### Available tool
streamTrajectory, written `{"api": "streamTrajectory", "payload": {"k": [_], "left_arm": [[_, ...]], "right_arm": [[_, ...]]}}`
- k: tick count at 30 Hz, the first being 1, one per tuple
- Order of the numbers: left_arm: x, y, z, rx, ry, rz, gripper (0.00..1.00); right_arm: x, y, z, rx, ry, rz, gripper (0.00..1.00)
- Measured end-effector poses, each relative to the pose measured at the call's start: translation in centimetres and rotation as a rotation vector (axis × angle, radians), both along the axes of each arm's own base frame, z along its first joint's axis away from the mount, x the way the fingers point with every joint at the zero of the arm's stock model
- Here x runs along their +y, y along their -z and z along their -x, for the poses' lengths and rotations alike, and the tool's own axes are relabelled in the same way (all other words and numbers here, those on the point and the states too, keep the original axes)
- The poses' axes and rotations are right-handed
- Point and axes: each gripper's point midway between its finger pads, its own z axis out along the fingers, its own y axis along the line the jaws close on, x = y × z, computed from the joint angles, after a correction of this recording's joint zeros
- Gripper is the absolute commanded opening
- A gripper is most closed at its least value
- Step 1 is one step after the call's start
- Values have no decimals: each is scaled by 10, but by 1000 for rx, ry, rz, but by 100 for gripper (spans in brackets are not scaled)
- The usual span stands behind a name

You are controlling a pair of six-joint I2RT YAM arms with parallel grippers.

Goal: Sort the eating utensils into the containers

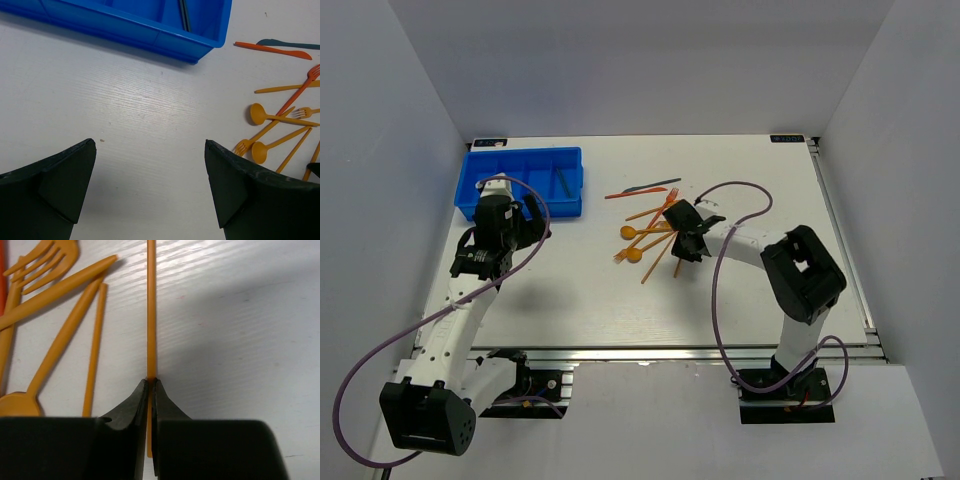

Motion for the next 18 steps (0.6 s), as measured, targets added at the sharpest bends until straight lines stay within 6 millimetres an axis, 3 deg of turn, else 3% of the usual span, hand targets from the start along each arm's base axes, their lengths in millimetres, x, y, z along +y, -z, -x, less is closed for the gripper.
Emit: {"api": "streamTrajectory", "payload": {"k": [6, 10, 14, 18], "left_arm": [[-3, 3, 1, 9, 14, 8, 98], [-18, 3, 1, 7, 72, 68, 98], [-66, -6, -3, -51, 232, 282, 98], [-139, -22, 6, -109, 436, 493, 98]], "right_arm": [[-26, 0, 4, -9, 30, -52, 0], [-37, -3, 14, -7, -15, -21, 0], [-38, -31, 34, -53, -140, -27, 0], [6, -96, 51, -232, -376, -277, 0]]}}
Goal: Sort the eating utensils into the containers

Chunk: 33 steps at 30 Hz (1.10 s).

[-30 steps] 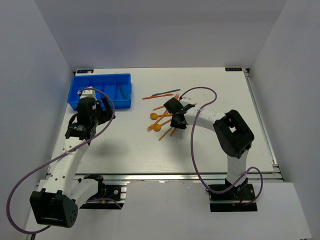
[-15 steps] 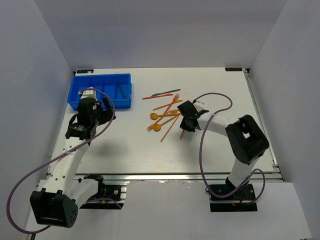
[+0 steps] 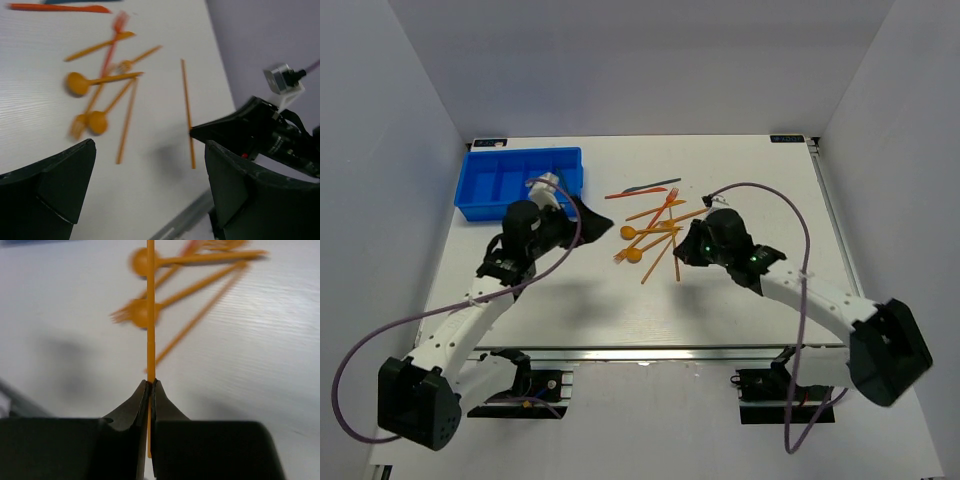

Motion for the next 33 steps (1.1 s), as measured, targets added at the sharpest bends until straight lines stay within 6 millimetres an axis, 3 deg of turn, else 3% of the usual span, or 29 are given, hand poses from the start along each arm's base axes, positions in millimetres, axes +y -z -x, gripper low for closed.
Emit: {"api": "streamTrajectory", "payload": {"k": [3, 6, 14, 15, 16, 17, 19, 20, 21, 22, 24, 26, 29, 33], "left_arm": [[-52, -15, 13, -38, 135, 75, 98], [-84, -24, 19, -56, 195, 121, 95], [-101, -24, 5, -51, 161, 150, 78], [-101, -24, 4, -52, 158, 156, 71], [-103, -22, 3, -44, 157, 160, 54], [-105, -20, 2, -35, 156, 165, 44], [-109, -18, 1, -29, 163, 165, 34], [-110, -17, 0, -28, 164, 164, 17], [-112, -18, -1, -24, 165, 166, 6], [-114, -21, -2, -27, 173, 170, 0], [-118, -24, -3, -29, 179, 155, 0], [-111, -22, -13, -24, 131, 102, 0], [-84, -28, -48, -26, -16, -43, 0], [-20, -53, -129, -40, -250, -212, 0]], "right_arm": [[27, -44, 17, -113, -151, -188, 0], [46, -75, 29, -180, -259, -303, 0], [77, -110, 53, -223, -423, -408, 0], [81, -113, 54, -225, -435, -414, 0], [86, -117, 54, -228, -448, -420, 0], [90, -119, 56, -229, -460, -424, 0], [96, -120, 57, -224, -475, -427, 0], [98, -117, 57, -218, -479, -425, 0], [99, -115, 57, -210, -482, -422, 0], [101, -112, 56, -204, -482, -416, 9], [103, -109, 53, -194, -475, -411, 56], [101, -110, 48, -204, -446, -391, 81], [90, -111, 34, -213, -356, -341, 86], [64, -100, 15, -204, -214, -248, 87]]}}
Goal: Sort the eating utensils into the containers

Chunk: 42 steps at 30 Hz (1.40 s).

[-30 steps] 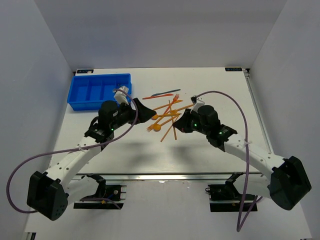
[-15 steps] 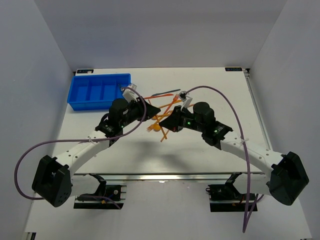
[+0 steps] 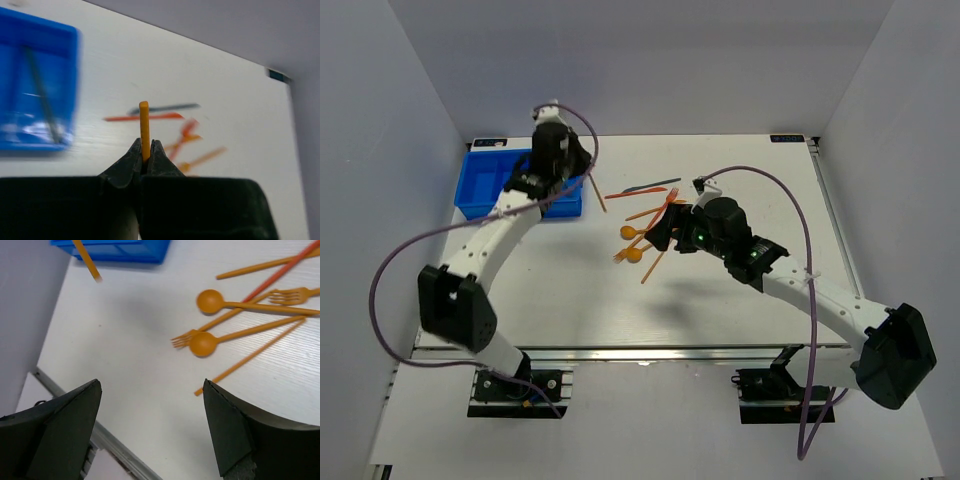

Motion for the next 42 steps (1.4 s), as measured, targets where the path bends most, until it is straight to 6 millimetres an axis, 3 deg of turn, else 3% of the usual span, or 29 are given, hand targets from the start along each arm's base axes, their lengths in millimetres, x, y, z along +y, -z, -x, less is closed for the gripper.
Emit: {"api": "streamTrajectory", "payload": {"k": [4, 6, 9, 11, 14, 19, 23, 24, 27, 30, 33, 36, 39, 42], "left_arm": [[78, 6, -81, 38, -233, -155, 0], [107, 21, -112, 80, -303, -227, 0], [128, 45, -148, 129, -349, -318, 0], [130, 64, -163, 152, -348, -365, 0], [129, 96, -163, 210, -325, -419, 0], [128, 117, -160, 236, -311, -448, 8], [127, 126, -160, 241, -308, -449, 44], [126, 129, -158, 244, -309, -442, 61], [124, 143, -152, 268, -300, -430, 78], [123, 150, -146, 290, -294, -418, 84], [121, 137, -144, 274, -290, -403, 88], [120, 83, -133, 203, -296, -369, 94], [120, 3, -106, 72, -310, -315, 98], [129, -87, -56, -106, -351, -254, 98]], "right_arm": [[-17, 15, -5, 21, 65, 65, 87], [-23, 22, -4, 25, 73, 94, 88], [-30, 34, -1, 30, 78, 140, 89], [-35, 40, -1, 28, 81, 162, 89], [-41, 45, -2, 25, 82, 185, 89], [-46, 49, -4, 13, 79, 213, 89], [-47, 50, -4, 5, 74, 222, 89], [-47, 50, -4, 5, 74, 222, 89], [-46, 56, -5, 19, 74, 235, 89], [-45, 75, -11, 65, 83, 286, 89], [-43, 92, -23, 125, 123, 351, 89], [-43, 105, -42, 179, 202, 417, 85], [-43, 118, -58, 212, 285, 458, 80], [-44, 135, -64, 248, 341, 484, 73]]}}
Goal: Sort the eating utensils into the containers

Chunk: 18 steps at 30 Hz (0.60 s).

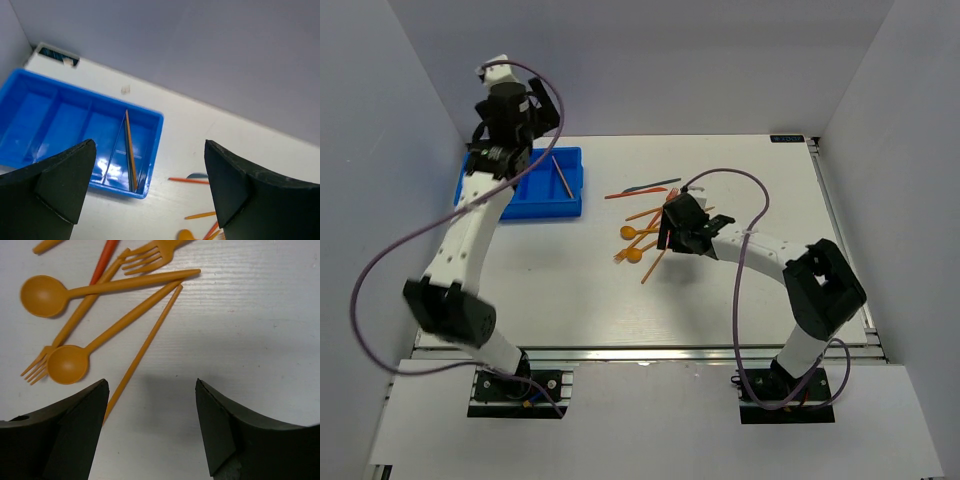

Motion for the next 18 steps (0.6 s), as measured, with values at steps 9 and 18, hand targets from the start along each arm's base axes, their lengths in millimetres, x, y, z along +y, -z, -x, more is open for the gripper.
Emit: {"api": "streamTrajectory", "payload": {"k": [9, 18], "left_arm": [[17, -55, 57, -123, -41, 39, 96], [12, 59, 98, 181, 31, -5, 97]], "right_arm": [[11, 26, 0, 51, 43, 26, 58], [21, 49, -18, 79, 98, 93, 47]]}}
